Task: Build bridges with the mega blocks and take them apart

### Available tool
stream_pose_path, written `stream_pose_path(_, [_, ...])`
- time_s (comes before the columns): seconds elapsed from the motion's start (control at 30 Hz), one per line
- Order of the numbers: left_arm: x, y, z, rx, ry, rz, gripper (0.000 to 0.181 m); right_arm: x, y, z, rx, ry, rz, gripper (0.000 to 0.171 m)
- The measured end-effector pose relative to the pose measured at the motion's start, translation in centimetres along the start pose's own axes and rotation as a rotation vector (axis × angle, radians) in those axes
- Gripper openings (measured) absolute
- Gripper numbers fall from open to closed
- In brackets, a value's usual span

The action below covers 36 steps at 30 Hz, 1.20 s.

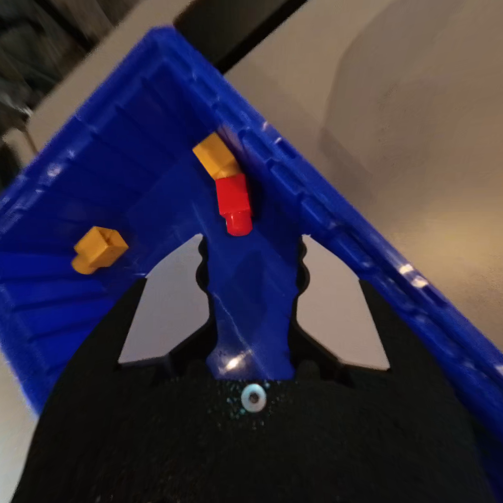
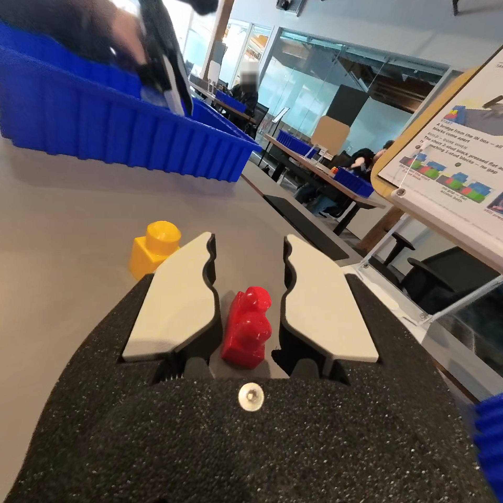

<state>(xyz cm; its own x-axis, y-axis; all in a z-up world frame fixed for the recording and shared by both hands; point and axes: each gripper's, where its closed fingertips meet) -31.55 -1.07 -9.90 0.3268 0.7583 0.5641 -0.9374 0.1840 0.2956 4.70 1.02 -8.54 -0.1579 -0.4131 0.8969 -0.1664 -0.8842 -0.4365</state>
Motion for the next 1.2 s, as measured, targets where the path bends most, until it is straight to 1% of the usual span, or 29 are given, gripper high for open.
stream_pose_path(0.13, [-0.9,1.1,-4.4,0.000,0.083,0.020,0.067,-0.1,-0.4,0.2,-0.007,-0.007,-0.039,0.047])
stream_pose_path(0.27, [-1.7,0.5,-7.0,-0.044,0.158,0.007,0.068,-0.2,-0.8,0.3,-0.011,-0.016,-0.080,0.047])
stream_pose_path(0.33, [-2.3,0.5,-7.9,-0.033,0.188,-0.025,0.064,-0.3,-1.0,0.4,-0.012,-0.022,-0.097,0.047])
stream_pose_path(0.4, [-2.4,0.7,-8.4,0.002,0.181,-0.066,0.050,-0.3,-1.1,0.4,-0.011,-0.028,-0.114,0.047])
stream_pose_path(0.43, [-2.2,0.9,-8.4,0.021,0.168,-0.073,0.038,-0.3,-1.1,0.4,-0.009,-0.030,-0.121,0.047])
stream_pose_path(0.63, [-2.7,1.5,-7.7,0.052,0.209,-0.067,0.036,-0.3,-1.3,0.5,-0.004,-0.039,-0.148,0.047])
stream_pose_path(0.7, [-2.6,1.7,-6.9,0.041,0.203,-0.026,0.035,-0.3,-1.3,0.5,-0.001,-0.040,-0.153,0.047])
stream_pose_path(0.8, [-1.4,2.5,-5.0,0.069,0.142,0.025,0.035,-0.3,-1.3,0.5,0.002,-0.040,-0.162,0.047])
stream_pose_path(0.9, [1.1,2.9,-1.8,0.133,0.012,0.011,0.035,-0.4,-1.3,0.4,0.008,-0.042,-0.176,0.047])
stream_pose_path(0.97, [3.5,2.1,1.0,0.167,-0.111,-0.028,0.036,-0.4,-1.4,0.3,0.007,-0.042,-0.184,0.047])
stream_pose_path(1.07, [7.4,-1.1,5.5,0.187,-0.302,-0.106,0.035,-0.5,-1.5,0.0,0.020,-0.028,-0.198,0.047])
stream_pose_path(1.13, [9.7,-4.7,8.2,0.179,-0.414,-0.181,0.035,-0.1,-1.4,-0.1,0.035,-0.035,-0.217,0.047])
stream_pose_path(1.2, [11.3,-8.7,10.1,0.191,-0.485,-0.298,0.035,0.8,-1.3,-0.1,0.062,-0.055,-0.260,0.049])
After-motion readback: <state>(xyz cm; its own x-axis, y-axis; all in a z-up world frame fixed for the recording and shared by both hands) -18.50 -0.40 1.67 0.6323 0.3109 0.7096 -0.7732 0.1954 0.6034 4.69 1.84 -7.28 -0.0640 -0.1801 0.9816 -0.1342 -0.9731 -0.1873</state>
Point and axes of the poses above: each gripper's, where its closed fingertips meet, z back along the fingers, x out of its top, y = z × x across the jaws, and after that the axes turned 6 degrees about x, right-handed
